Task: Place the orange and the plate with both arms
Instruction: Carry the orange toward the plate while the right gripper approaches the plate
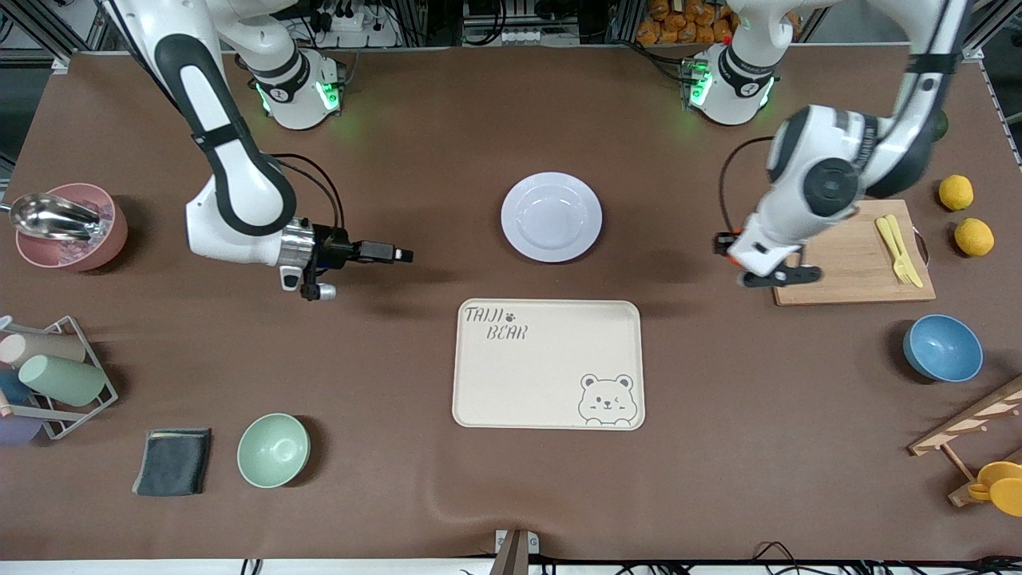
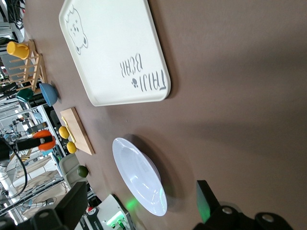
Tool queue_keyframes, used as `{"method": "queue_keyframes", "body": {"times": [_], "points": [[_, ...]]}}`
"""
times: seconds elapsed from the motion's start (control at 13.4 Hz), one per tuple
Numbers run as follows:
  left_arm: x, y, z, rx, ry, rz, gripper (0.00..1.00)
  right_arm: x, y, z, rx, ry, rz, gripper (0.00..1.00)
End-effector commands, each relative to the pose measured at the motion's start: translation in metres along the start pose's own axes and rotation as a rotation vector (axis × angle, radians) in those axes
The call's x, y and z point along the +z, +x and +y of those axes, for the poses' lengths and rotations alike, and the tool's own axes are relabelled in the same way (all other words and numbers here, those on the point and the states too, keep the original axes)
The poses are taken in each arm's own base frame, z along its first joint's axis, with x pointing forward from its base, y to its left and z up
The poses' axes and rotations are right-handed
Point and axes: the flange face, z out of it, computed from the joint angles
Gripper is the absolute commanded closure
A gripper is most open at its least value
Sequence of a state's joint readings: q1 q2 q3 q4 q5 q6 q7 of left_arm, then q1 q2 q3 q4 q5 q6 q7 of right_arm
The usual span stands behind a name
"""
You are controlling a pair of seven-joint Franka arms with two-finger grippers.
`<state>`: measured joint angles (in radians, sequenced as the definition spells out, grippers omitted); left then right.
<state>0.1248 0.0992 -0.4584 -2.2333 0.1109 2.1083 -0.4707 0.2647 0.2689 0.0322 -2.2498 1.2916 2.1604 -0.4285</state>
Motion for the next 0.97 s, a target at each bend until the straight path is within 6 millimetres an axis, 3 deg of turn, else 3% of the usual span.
{"method": "queue_keyframes", "body": {"times": [0.0,0.22,0.37,0.67,0.89], "points": [[0.008,-0.025,0.062,-0.038,-0.004,-0.034,0.91,0.011,0.000,0.007,0.008,0.016,0.003,0.00],[0.022,-0.067,0.131,-0.061,0.005,-0.062,0.91,0.027,-0.005,0.010,-0.010,0.024,-0.019,0.00],[0.028,-0.081,0.168,-0.081,-0.005,-0.079,0.91,0.037,-0.007,0.024,-0.041,0.042,-0.025,0.00],[0.047,-0.101,0.228,-0.140,-0.014,-0.139,0.91,0.092,-0.029,0.017,-0.017,0.157,0.000,0.00],[0.054,-0.107,0.256,-0.187,-0.018,-0.158,0.90,0.119,-0.032,0.038,-0.047,0.204,0.037,0.00]]}}
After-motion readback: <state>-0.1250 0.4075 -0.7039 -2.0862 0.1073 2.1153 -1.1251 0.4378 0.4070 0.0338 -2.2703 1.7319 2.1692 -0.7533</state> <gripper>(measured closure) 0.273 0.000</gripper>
